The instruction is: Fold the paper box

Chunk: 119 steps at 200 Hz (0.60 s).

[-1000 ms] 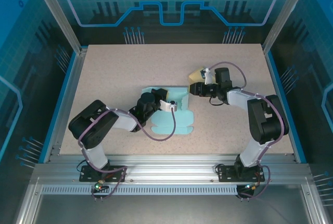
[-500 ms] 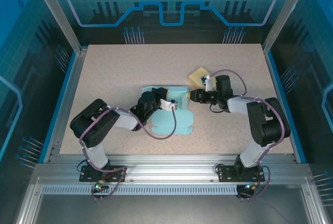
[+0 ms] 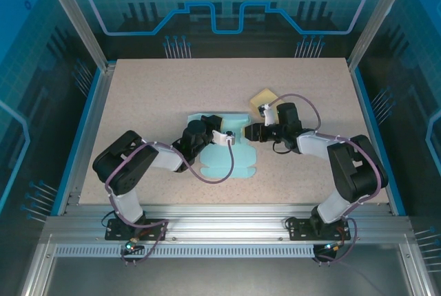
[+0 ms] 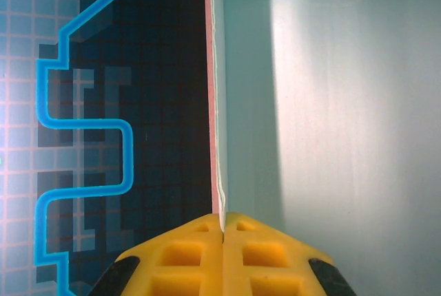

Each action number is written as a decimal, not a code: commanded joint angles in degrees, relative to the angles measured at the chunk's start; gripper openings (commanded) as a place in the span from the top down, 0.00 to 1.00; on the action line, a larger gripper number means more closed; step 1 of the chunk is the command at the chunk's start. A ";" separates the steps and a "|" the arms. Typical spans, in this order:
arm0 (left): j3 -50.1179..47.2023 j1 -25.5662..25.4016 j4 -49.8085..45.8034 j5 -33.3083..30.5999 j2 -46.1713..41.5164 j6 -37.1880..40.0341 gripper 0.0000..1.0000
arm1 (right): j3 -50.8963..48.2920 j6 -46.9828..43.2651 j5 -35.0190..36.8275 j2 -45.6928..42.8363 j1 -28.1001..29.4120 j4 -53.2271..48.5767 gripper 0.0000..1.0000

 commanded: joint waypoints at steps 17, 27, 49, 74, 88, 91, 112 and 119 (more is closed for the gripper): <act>0.88 0.02 -0.72 1.55 0.73 0.31 1.00 | 4.21 -2.28 5.17 3.75 1.07 -1.89 0.53; 0.96 -0.02 -0.88 1.65 0.54 -0.04 1.00 | 5.14 -2.85 6.54 4.80 1.56 -2.21 0.53; 1.11 0.00 -1.05 1.89 0.57 -0.32 1.00 | 6.85 -4.45 10.58 6.87 3.15 -2.88 0.53; 1.22 -0.01 -1.72 2.08 0.60 -0.47 1.00 | 6.62 -4.45 17.36 8.30 4.79 -1.71 0.54; 1.24 -0.08 -2.10 2.16 0.59 -0.75 1.00 | 5.94 -3.70 21.16 8.64 5.72 -0.35 0.54; 1.30 -0.01 -2.15 2.16 0.60 -0.84 1.00 | 5.81 -3.64 21.93 8.73 5.94 -0.13 0.54; 1.35 -0.05 -2.20 2.29 0.58 -1.27 1.00 | 6.00 -3.50 28.21 9.47 7.95 0.26 0.58; 1.31 -0.01 -2.04 2.36 0.60 -1.56 1.00 | 6.38 -3.45 29.94 9.80 8.57 0.22 0.60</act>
